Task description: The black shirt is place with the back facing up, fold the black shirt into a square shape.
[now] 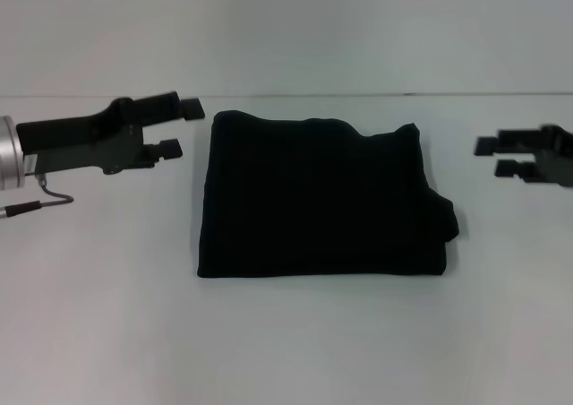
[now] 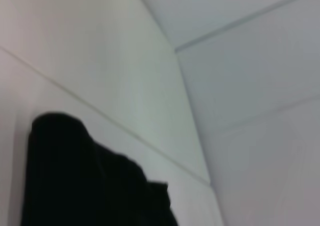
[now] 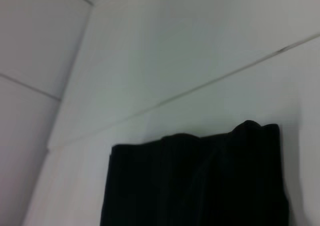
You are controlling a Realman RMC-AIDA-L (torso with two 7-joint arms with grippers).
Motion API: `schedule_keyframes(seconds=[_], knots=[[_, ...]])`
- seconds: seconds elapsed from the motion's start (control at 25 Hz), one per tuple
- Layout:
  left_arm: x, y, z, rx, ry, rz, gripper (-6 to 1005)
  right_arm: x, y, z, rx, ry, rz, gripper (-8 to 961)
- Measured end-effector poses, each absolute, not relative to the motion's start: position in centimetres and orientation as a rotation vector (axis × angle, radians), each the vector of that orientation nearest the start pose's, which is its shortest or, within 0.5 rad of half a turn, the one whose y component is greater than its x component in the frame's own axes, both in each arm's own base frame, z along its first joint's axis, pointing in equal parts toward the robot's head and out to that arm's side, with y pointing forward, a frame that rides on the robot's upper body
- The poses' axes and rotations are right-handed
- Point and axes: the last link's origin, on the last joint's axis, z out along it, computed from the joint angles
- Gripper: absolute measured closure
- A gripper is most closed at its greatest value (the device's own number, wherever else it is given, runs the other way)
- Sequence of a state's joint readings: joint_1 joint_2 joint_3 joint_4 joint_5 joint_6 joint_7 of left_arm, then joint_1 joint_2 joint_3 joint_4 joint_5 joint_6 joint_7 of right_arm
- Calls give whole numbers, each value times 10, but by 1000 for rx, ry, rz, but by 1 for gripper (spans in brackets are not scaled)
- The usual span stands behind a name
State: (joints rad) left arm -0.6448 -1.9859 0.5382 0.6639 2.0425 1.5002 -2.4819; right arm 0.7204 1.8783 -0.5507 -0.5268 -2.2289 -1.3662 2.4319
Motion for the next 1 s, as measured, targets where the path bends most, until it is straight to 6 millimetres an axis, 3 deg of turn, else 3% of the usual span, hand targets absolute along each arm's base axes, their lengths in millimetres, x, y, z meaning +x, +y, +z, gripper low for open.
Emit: schedule_keyframes(seconds=[0.08, 0.24, 0.44, 0.64, 1.0], knots=[[-253, 381, 55, -2152, -1908, -886, 104, 265, 416, 66, -2119, 1823, 500, 269], [-251, 381, 51, -2193, -1869, -859, 106, 241, 435, 53, -2175, 1763, 295, 269], [-252, 380, 49, -2188, -1865, -876, 105, 220, 450, 31, -2209, 1684, 190, 270], [-251, 380, 46, -2182, -1857, -895, 104, 217, 452, 4, -2184, 1656, 178, 291], [-249, 384, 42, -2162, -1853, -908, 104, 218, 448, -23, -2150, 1672, 195, 356]])
